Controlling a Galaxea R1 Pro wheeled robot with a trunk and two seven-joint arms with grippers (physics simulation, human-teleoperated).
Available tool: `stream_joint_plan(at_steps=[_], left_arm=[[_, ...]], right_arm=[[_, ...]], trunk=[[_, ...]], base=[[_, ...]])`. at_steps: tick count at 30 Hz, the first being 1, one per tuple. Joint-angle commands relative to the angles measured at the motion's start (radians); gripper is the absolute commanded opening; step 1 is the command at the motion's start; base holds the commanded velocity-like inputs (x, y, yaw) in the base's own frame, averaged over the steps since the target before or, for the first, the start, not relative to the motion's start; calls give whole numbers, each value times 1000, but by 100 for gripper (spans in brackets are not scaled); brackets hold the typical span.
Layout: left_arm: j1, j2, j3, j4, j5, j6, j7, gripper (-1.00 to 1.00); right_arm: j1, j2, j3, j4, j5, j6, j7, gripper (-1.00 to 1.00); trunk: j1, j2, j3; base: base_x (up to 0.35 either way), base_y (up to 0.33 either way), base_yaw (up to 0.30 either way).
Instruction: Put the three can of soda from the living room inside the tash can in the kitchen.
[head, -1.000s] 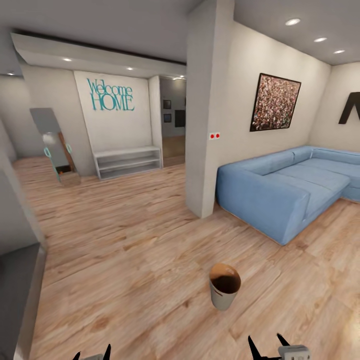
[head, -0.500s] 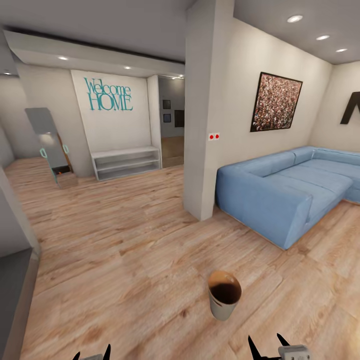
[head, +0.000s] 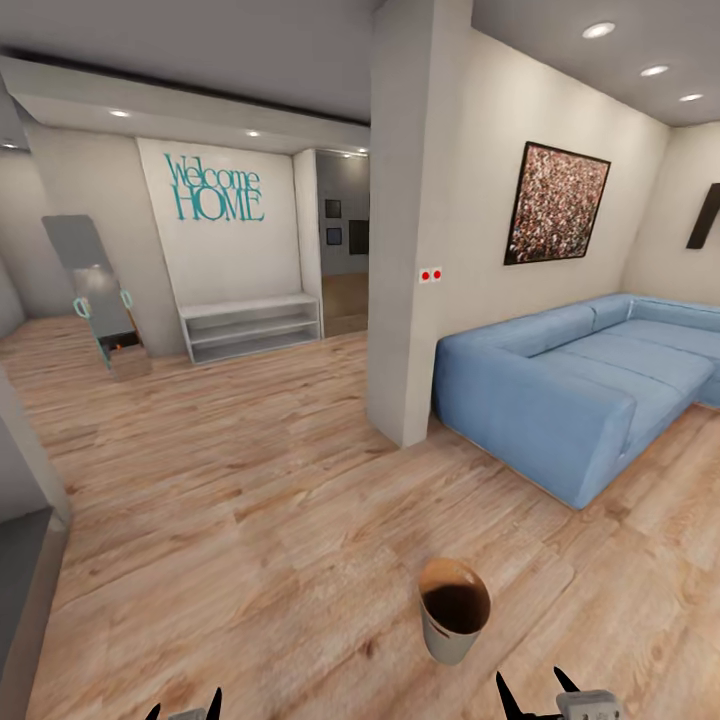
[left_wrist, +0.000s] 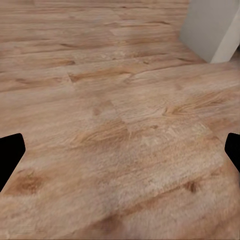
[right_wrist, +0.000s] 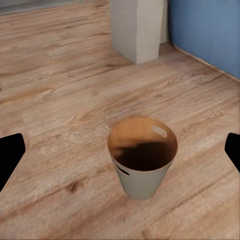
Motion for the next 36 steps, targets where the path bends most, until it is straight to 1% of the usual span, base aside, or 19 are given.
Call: stream_joint_plan(at_steps=[1,24,36], left_arm=[[0,0,0,0,0,0,0,100],[0,0,0,0,0,1,-2,100],[0,0,0,1,-1,2,-2,100]], right_arm=[[0,0,0,0,0,0,0,100],[0,0,-1,3,2,3,0,100],[-1,-8,-3,2,6,9,0,100]], trunk=[[0,0,0],[0,0,0],[0,0,0]], base=[[177,0,0],[187,0,0],[189,0,0]])
